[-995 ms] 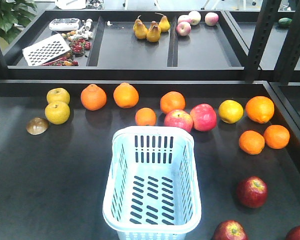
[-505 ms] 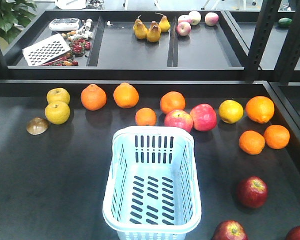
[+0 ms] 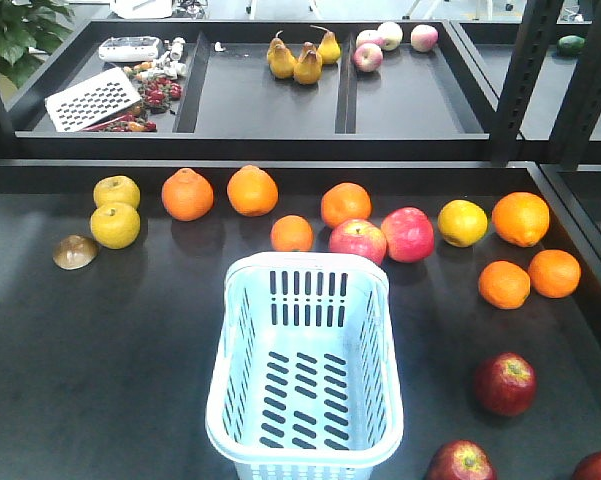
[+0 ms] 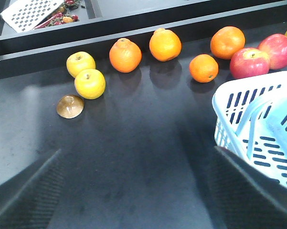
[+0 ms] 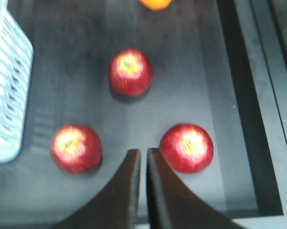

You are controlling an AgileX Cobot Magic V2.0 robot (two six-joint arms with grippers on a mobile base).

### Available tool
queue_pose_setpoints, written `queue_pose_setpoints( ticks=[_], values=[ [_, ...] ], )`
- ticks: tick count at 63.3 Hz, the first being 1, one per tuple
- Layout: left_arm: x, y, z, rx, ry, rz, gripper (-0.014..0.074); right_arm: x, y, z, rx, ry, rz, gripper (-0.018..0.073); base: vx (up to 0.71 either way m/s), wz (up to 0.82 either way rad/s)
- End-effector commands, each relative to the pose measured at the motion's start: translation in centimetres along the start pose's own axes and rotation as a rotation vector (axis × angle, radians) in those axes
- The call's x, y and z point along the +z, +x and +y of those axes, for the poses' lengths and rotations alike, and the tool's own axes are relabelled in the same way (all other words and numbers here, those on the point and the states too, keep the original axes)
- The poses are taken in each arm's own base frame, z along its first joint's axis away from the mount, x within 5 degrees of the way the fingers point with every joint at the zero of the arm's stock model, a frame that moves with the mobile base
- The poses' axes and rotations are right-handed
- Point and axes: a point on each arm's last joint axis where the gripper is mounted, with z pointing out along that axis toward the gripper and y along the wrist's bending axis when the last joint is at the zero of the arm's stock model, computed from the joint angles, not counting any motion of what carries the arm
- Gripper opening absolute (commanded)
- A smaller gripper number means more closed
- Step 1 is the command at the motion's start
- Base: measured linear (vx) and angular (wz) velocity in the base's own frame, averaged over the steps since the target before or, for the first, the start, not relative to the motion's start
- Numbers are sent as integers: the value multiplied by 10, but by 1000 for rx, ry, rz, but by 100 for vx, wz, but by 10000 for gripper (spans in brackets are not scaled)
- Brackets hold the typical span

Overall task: Pick three apples into basket with both arms
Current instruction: 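Reach the right gripper to the nearest red apple and grasp it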

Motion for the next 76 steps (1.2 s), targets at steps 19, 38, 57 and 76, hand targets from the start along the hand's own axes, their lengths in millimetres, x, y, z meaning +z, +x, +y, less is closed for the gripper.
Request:
queue_pose_setpoints(
  ticks=[19,38,57,76],
  values=[
    [-7,-11,0,-13,5,-88,593,12,-17,1,-36,4,23,583,0,0],
    [-7,-11,0,-13,5,-88,593,51,-28,22,-184,-202,136,687,0,0],
    [-7,-11,0,-13,5,-88,593,105,-31,33,-204,-298,303,630,0,0],
    [-7,-11,0,-13,5,-88,593,141,-21,57,-330,-360,423,627,0,0]
  ],
)
